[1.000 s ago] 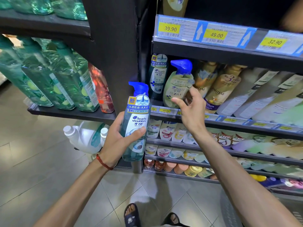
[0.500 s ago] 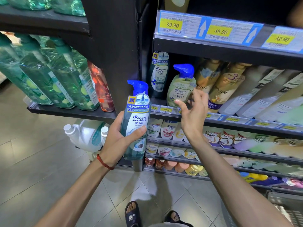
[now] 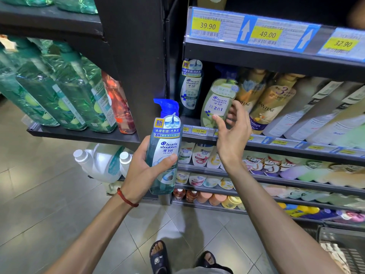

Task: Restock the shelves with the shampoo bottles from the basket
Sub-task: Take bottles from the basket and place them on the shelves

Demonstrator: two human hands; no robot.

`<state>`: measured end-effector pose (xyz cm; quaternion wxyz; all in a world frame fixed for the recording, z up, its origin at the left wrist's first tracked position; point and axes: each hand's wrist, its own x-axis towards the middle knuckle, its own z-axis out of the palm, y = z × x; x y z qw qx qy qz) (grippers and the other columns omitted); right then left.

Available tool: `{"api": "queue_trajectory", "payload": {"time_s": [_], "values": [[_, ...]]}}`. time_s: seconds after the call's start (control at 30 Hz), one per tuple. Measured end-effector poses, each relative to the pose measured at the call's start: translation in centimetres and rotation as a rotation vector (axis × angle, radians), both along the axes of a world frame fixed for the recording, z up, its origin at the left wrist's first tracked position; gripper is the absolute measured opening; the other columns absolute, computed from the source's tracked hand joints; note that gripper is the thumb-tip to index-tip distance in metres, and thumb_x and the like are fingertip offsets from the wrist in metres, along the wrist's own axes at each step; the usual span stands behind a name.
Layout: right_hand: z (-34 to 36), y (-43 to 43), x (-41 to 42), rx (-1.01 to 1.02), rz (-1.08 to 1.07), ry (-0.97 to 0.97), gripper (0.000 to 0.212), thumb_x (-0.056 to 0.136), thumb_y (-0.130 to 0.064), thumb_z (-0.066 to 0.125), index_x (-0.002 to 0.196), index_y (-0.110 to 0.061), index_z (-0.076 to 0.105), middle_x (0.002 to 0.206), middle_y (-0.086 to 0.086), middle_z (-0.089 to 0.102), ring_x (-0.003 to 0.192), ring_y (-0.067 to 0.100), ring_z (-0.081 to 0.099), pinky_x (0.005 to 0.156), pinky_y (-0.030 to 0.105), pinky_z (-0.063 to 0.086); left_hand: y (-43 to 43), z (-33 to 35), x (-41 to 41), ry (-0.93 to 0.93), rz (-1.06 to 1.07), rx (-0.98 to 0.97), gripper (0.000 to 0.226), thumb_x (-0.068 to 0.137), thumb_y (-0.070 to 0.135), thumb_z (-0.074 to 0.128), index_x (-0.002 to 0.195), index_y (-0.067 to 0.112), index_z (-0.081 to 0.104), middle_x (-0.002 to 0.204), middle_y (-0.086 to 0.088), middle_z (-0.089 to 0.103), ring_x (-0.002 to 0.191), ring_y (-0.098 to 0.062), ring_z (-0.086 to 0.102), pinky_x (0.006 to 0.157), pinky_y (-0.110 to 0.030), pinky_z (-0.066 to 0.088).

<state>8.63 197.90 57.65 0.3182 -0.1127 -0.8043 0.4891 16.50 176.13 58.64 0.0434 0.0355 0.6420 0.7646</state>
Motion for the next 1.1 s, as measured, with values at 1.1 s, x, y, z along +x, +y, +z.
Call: {"api": "queue_trajectory", "payload": {"time_s": [1.1], "values": [[-1.4,6.3,3.4,0.428,0.268,-0.189,0.042,0.1,-0.025,0.068,0.14,-0.018,0.059,0.135,-0.002,0.056,0.129,0.015,0.049,0.102,0.027,0.039,2.9,-0.4,-0.1,0.14,0.038,-0.143,0.039,0.083,0.018,0.082,0.114,0.024,0.059,0.112,-0.001,0.074,0.099,-0.014,0.072,0.082,-0.023,0.056]]}}
